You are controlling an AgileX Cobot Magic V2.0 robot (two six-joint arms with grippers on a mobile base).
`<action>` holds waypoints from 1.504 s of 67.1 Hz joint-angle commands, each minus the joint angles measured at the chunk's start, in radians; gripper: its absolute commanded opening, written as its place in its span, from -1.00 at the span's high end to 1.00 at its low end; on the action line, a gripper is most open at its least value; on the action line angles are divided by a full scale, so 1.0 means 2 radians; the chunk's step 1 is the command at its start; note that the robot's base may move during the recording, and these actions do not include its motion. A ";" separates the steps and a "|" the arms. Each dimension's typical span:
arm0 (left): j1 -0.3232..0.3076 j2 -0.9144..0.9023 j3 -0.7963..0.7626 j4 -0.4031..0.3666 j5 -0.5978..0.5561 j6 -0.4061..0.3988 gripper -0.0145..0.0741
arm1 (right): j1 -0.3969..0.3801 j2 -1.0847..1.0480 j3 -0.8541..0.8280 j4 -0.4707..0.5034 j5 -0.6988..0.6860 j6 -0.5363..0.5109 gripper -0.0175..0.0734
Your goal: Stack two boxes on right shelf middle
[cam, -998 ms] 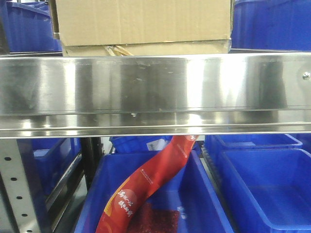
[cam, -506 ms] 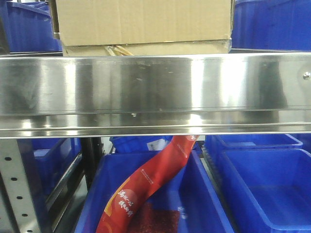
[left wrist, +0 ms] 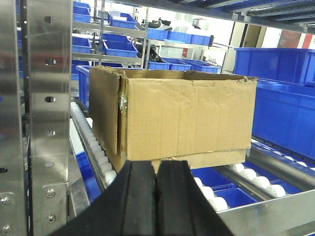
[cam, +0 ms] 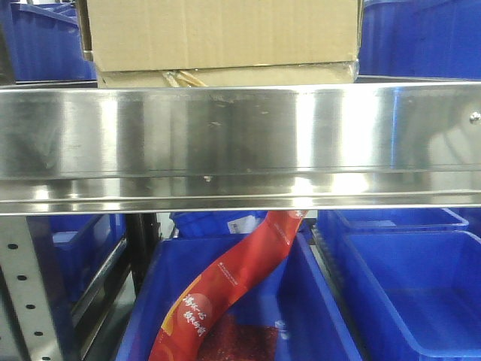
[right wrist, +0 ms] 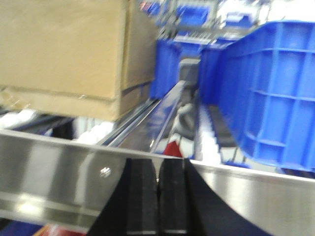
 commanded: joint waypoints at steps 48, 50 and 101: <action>0.000 -0.003 0.000 0.004 -0.009 -0.002 0.92 | -0.069 -0.001 0.027 0.033 -0.042 -0.010 0.98; 0.000 -0.003 0.000 0.004 -0.009 -0.002 0.92 | -0.069 -0.001 0.027 0.033 -0.042 -0.010 0.98; 0.039 -0.046 0.062 0.066 0.018 -0.002 0.92 | -0.069 -0.001 0.027 0.033 -0.042 -0.010 0.98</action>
